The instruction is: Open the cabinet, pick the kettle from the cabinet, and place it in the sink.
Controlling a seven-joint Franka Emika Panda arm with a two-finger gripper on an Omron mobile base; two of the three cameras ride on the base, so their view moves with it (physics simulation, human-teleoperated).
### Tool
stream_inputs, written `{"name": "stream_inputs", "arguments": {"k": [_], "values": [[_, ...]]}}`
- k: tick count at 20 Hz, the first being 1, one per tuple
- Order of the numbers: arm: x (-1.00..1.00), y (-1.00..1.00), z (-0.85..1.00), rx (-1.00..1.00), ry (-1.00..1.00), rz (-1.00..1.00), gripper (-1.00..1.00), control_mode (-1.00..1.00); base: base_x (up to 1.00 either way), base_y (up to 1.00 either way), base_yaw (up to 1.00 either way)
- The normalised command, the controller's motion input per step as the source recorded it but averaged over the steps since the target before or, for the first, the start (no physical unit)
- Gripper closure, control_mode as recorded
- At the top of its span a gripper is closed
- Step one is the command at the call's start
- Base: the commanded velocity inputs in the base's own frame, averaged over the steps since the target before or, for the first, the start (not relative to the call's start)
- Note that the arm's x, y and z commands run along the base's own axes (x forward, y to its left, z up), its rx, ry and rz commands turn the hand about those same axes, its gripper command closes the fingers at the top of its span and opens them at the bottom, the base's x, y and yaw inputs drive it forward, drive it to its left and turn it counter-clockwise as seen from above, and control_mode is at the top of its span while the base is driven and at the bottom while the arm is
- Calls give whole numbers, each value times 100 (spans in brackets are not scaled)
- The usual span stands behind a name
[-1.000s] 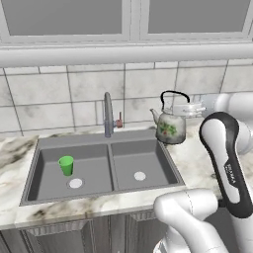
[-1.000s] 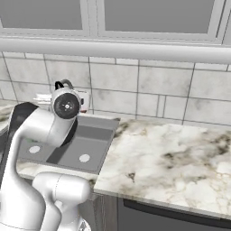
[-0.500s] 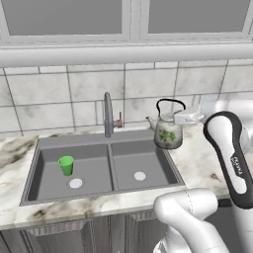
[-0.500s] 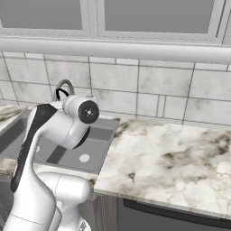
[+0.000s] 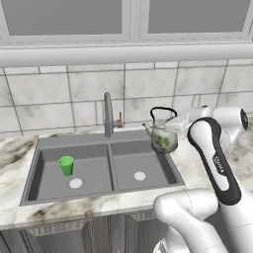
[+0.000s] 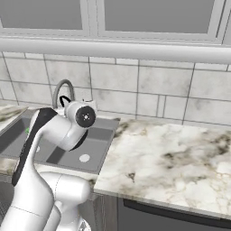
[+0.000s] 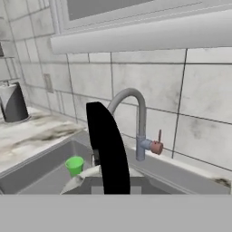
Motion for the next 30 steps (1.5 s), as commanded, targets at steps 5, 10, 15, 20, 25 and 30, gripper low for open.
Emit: {"name": "stream_inputs", "arguments": {"k": [5, 10, 15, 20, 25, 30], "values": [[20, 0, -37, -8, 0, 0, 100, -100, 0, 0, 0], [25, 0, -35, -4, 0, 0, 100, -100, 0, 0, 0], [27, 0, -34, 0, 1, 0, 100, -100, 0, 0, 0], [26, 0, -30, 0, 13, 0, 100, -100, 0, 0, 0], [23, 0, -26, 0, 21, 0, 100, -100, 0, 0, 0], [20, 0, -26, 2, 21, 5, 100, -100, 0, 0, 0]]}}
